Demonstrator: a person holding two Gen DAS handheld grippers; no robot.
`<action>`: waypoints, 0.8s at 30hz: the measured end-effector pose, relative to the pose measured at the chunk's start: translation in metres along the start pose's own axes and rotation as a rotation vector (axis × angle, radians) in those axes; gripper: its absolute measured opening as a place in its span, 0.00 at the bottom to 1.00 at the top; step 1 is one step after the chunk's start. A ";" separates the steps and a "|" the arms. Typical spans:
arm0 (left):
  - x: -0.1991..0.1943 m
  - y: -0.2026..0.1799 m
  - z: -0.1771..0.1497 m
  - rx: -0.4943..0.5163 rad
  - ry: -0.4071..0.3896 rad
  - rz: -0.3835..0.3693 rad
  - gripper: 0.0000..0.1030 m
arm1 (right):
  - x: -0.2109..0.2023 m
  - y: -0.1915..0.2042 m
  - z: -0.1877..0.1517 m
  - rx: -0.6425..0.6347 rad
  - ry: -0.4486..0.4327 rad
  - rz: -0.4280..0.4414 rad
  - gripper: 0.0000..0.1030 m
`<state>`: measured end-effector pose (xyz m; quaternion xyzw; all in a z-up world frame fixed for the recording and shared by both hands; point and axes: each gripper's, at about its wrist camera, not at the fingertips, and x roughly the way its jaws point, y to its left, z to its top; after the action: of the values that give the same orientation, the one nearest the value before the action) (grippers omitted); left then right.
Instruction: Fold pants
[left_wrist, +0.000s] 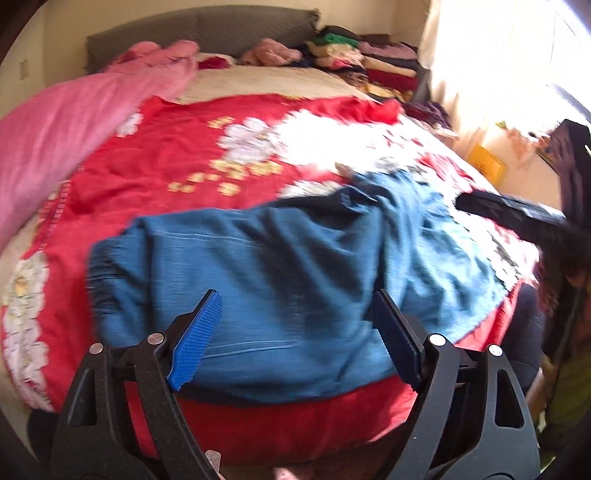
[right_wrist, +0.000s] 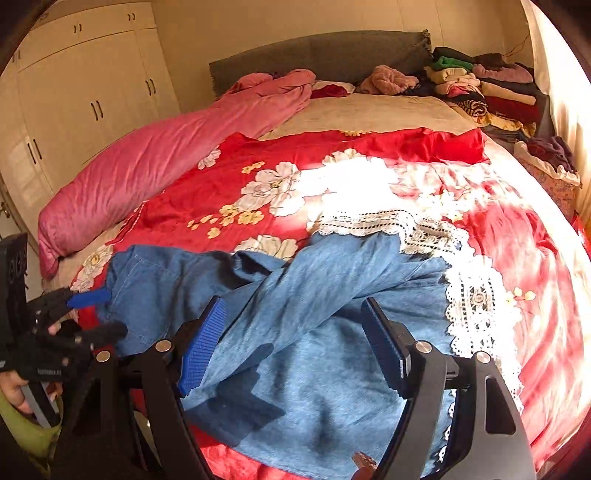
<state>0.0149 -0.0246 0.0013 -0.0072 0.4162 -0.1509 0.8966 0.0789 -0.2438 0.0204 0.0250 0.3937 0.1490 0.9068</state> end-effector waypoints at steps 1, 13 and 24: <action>0.007 -0.008 0.000 0.009 0.016 -0.029 0.74 | 0.006 -0.004 0.006 -0.003 0.011 -0.015 0.72; 0.078 -0.062 0.011 0.069 0.134 -0.181 0.58 | 0.096 -0.016 0.070 0.003 0.128 0.022 0.72; 0.095 -0.074 0.011 0.083 0.165 -0.230 0.07 | 0.178 -0.015 0.085 0.024 0.216 -0.092 0.72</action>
<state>0.0614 -0.1228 -0.0524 -0.0051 0.4782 -0.2697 0.8358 0.2593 -0.2005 -0.0493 0.0015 0.4914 0.1045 0.8646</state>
